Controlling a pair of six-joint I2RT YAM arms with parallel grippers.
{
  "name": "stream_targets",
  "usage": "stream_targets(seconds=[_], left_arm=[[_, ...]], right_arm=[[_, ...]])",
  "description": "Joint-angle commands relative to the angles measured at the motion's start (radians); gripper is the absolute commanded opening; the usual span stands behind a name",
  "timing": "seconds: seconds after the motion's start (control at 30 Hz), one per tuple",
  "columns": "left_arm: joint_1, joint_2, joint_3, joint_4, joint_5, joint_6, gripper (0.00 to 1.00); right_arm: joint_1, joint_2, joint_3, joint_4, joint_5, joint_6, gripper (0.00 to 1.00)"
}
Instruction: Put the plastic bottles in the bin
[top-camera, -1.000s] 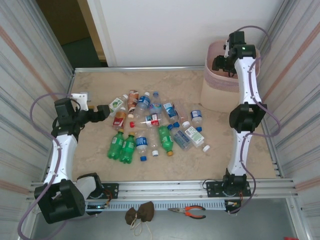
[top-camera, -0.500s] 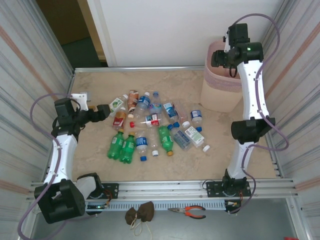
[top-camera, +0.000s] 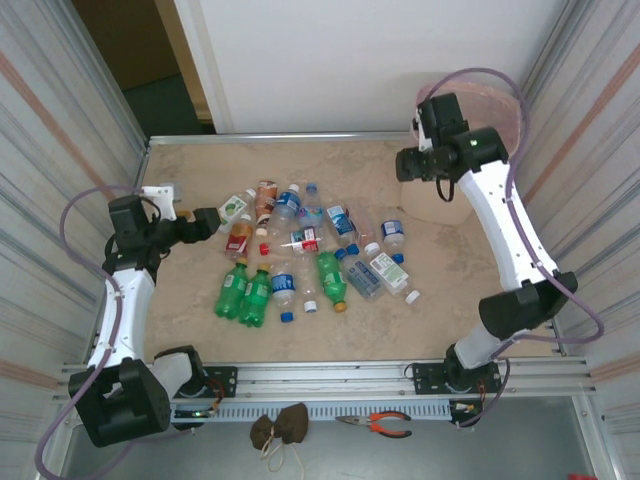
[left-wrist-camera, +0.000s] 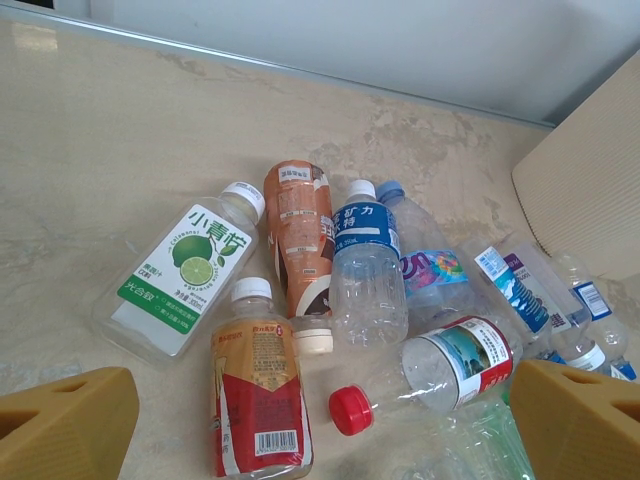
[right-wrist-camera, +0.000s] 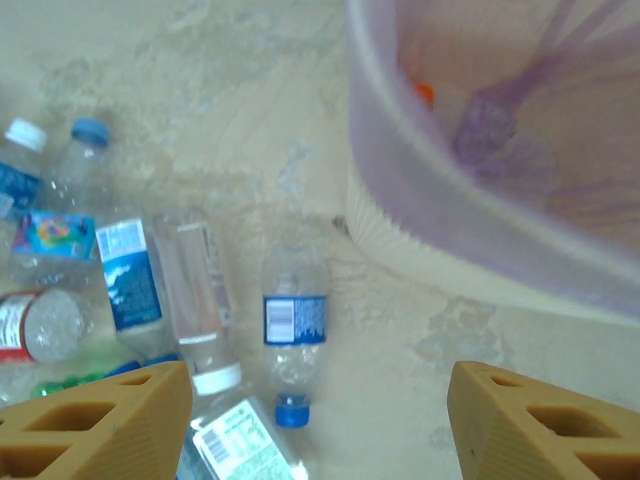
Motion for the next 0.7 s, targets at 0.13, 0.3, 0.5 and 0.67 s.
stream_targets(seconds=[0.13,0.3,0.5,0.67], left_arm=[[0.011,-0.005,0.007,0.013,0.018,-0.003,0.96],[0.012,-0.004,0.007,0.011,0.011,0.001,0.96],[0.012,-0.005,0.004,0.009,0.005,0.005,0.96],[0.012,-0.006,0.004,0.007,0.001,0.005,0.96]], right_arm=[[0.049,-0.123,-0.288,0.169,0.012,0.069,0.67],[0.085,-0.118,-0.452,0.277,0.050,0.071,0.66],[0.114,-0.016,-0.507,0.341,0.112,0.068,0.67],[0.113,0.083,-0.511,0.398,0.151,0.068,0.68]])
